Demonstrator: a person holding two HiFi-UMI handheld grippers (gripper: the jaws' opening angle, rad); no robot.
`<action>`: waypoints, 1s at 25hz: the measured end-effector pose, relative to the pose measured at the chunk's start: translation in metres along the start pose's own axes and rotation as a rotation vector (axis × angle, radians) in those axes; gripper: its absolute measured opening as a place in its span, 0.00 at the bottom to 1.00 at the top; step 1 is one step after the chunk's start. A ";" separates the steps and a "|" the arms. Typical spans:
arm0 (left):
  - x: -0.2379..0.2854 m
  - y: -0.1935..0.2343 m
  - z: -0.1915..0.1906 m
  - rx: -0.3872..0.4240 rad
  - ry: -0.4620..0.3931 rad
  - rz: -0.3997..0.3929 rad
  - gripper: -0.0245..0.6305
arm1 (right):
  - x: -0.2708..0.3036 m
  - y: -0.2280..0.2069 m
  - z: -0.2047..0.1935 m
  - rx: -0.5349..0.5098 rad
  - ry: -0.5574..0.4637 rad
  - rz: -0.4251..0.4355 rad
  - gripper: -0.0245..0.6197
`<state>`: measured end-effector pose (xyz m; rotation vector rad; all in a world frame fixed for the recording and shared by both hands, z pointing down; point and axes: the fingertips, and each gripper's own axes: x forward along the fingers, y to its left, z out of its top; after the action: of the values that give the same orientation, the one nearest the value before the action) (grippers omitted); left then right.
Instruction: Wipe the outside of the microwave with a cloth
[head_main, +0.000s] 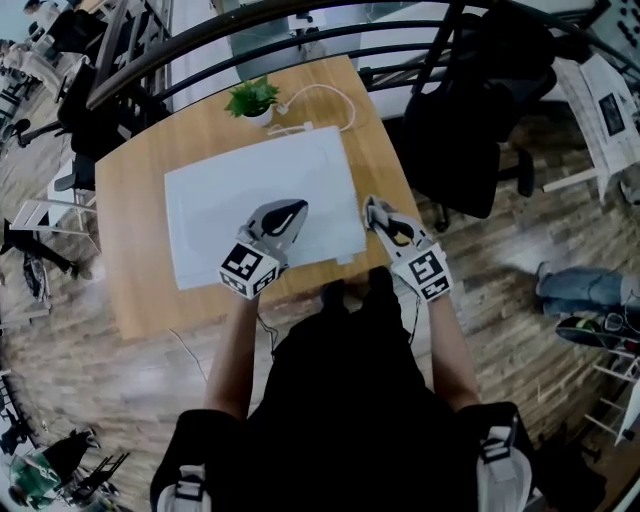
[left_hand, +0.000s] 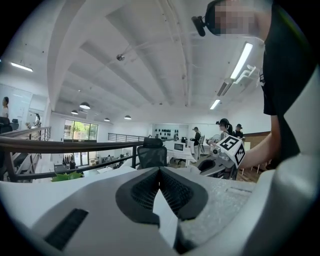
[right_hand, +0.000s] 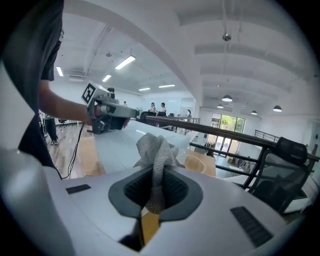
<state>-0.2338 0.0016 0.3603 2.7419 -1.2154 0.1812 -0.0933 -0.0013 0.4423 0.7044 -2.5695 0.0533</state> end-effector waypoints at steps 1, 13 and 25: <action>0.000 0.000 0.000 0.005 -0.005 -0.003 0.04 | -0.003 0.001 0.011 0.007 -0.018 -0.003 0.07; -0.002 -0.006 0.001 0.014 -0.015 -0.036 0.04 | 0.001 0.009 0.069 0.006 -0.137 -0.022 0.06; -0.001 -0.006 -0.001 0.012 0.000 -0.049 0.04 | 0.004 0.005 0.065 0.028 -0.151 -0.031 0.06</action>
<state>-0.2297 0.0066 0.3611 2.7785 -1.1494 0.1838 -0.1274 -0.0090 0.3866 0.7865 -2.7052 0.0266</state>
